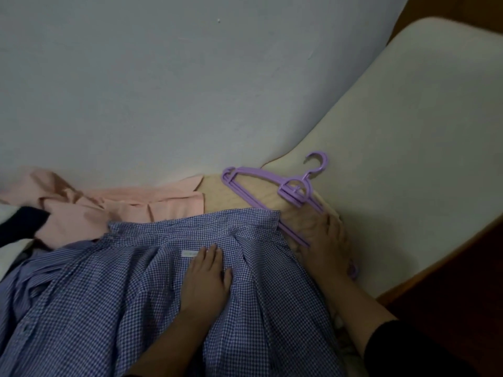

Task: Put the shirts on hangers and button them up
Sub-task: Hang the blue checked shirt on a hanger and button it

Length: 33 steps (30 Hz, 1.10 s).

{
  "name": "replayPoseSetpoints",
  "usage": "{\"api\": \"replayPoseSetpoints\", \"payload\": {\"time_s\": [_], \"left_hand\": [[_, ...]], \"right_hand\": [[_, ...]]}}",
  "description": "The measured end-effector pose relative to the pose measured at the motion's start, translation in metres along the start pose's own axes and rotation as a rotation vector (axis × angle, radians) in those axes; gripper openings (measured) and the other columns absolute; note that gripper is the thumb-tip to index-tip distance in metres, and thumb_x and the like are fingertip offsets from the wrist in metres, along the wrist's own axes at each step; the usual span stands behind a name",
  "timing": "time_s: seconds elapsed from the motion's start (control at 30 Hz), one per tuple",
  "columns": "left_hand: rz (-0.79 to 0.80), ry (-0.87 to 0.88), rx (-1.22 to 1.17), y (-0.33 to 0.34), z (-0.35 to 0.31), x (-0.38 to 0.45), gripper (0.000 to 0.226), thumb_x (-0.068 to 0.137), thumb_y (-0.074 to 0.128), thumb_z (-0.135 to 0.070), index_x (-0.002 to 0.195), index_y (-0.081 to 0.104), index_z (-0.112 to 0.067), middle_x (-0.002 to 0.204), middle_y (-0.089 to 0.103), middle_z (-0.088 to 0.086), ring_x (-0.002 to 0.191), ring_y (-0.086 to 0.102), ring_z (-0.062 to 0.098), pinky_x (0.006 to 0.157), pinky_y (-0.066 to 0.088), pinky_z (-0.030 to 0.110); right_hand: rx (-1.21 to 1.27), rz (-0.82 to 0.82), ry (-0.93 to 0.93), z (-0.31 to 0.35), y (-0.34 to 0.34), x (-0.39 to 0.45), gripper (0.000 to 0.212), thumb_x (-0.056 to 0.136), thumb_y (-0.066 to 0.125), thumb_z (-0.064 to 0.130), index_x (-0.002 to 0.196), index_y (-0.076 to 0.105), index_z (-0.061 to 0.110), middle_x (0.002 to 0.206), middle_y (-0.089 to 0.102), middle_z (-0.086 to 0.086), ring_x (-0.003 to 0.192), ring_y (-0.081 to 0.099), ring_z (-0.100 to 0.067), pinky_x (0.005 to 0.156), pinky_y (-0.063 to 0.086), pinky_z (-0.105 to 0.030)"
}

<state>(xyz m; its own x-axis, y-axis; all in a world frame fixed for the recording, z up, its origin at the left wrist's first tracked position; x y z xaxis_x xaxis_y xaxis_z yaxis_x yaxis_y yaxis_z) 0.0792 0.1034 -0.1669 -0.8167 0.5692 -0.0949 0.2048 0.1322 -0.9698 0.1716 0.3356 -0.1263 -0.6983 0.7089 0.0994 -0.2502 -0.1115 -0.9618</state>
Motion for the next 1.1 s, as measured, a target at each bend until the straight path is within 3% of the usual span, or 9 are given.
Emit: {"api": "replayPoseSetpoints", "payload": {"time_s": [0.2,0.4,0.47,0.53,0.67,0.8,0.9,0.97,1.1], "left_hand": [[0.022,-0.005,0.014,-0.002,-0.001,0.0,0.071,0.093,0.001,-0.053,0.153,0.015,-0.016,0.161,0.007,0.0,0.148,0.002,0.018,0.118,0.001,0.031],[0.022,0.069,0.016,-0.017,0.006,-0.004,0.061,0.1,0.024,-0.05,0.153,0.017,-0.019,0.16,0.013,0.0,0.147,0.008,0.019,0.118,0.007,0.032],[-0.062,0.093,-0.018,-0.035,0.015,-0.013,0.063,0.095,0.025,-0.051,0.145,0.039,-0.017,0.151,0.038,0.004,0.139,0.033,0.025,0.115,0.024,0.037],[-0.224,0.124,-0.072,-0.053,0.031,-0.022,0.055,0.089,0.034,-0.045,0.122,0.064,-0.013,0.123,0.063,0.006,0.112,0.058,0.027,0.097,0.046,0.039],[-0.447,0.079,-0.082,-0.089,0.068,-0.041,0.034,0.086,0.044,-0.031,0.088,0.072,-0.011,0.084,0.061,0.003,0.077,0.056,0.024,0.068,0.047,0.034],[-0.565,-0.106,-0.055,-0.117,0.103,-0.047,0.028,0.083,0.052,-0.027,0.083,0.072,-0.008,0.092,0.064,0.013,0.086,0.058,0.031,0.076,0.049,0.039],[-0.558,-0.186,0.001,-0.13,0.116,-0.041,0.02,0.076,0.06,-0.021,0.079,0.074,-0.007,0.099,0.067,0.023,0.102,0.061,0.04,0.081,0.052,0.045],[-0.412,-0.322,-0.025,-0.133,0.125,-0.031,0.024,0.087,0.057,-0.028,0.095,0.074,-0.014,0.116,0.06,0.02,0.114,0.053,0.037,0.088,0.048,0.041],[-0.096,-0.473,0.008,-0.13,0.136,-0.014,0.035,0.092,0.043,-0.045,0.101,0.069,-0.024,0.104,0.065,0.008,0.103,0.056,0.026,0.094,0.038,0.038]], "right_hand": [[0.115,-0.081,0.04,0.001,-0.005,-0.002,0.091,0.072,0.075,0.03,0.141,0.029,-0.007,0.142,0.036,-0.029,0.129,0.035,-0.045,0.108,0.029,-0.053],[0.309,0.003,-0.097,0.017,-0.009,0.0,0.099,0.071,0.078,0.034,0.146,0.023,-0.001,0.148,0.028,-0.024,0.136,0.026,-0.04,0.111,0.024,-0.052],[0.323,0.104,-0.191,0.029,-0.009,-0.004,0.099,0.071,0.068,0.043,0.148,0.02,0.003,0.151,0.023,-0.021,0.137,0.023,-0.038,0.109,0.024,-0.054],[0.301,0.176,-0.24,0.036,-0.009,-0.01,0.102,0.064,0.056,0.053,0.147,0.022,0.005,0.148,0.027,-0.018,0.134,0.027,-0.037,0.105,0.03,-0.055],[0.236,0.246,-0.305,0.04,0.003,-0.017,0.098,0.061,0.056,0.058,0.143,0.03,0.012,0.135,0.039,-0.013,0.124,0.04,-0.035,0.097,0.038,-0.054],[0.126,0.322,-0.384,0.049,-0.001,-0.024,0.095,0.063,0.07,0.043,0.144,0.025,0.018,0.143,0.033,-0.009,0.129,0.037,-0.032,0.101,0.036,-0.052],[0.088,0.33,-0.408,0.05,-0.01,-0.027,0.095,0.064,0.073,0.044,0.143,0.027,0.02,0.142,0.034,-0.007,0.129,0.037,-0.031,0.101,0.037,-0.052],[0.08,0.334,-0.408,0.048,-0.015,-0.027,0.094,0.067,0.073,0.047,0.144,0.027,0.019,0.142,0.033,-0.007,0.13,0.036,-0.031,0.104,0.034,-0.052],[0.035,0.286,-0.427,0.046,-0.021,-0.026,0.092,0.068,0.071,0.051,0.142,0.027,0.02,0.142,0.035,-0.004,0.129,0.036,-0.028,0.106,0.032,-0.053]]}}
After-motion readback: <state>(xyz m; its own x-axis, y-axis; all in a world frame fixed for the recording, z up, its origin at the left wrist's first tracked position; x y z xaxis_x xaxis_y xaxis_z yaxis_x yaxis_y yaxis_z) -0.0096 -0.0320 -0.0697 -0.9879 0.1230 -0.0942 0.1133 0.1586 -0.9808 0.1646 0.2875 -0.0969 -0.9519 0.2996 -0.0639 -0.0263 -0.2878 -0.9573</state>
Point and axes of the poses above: each hand's wrist, its own x-axis towards the middle knuckle, its own y-axis out of the palm, z = x × y, the point moved 4 cm from there along x, towards the middle knuckle
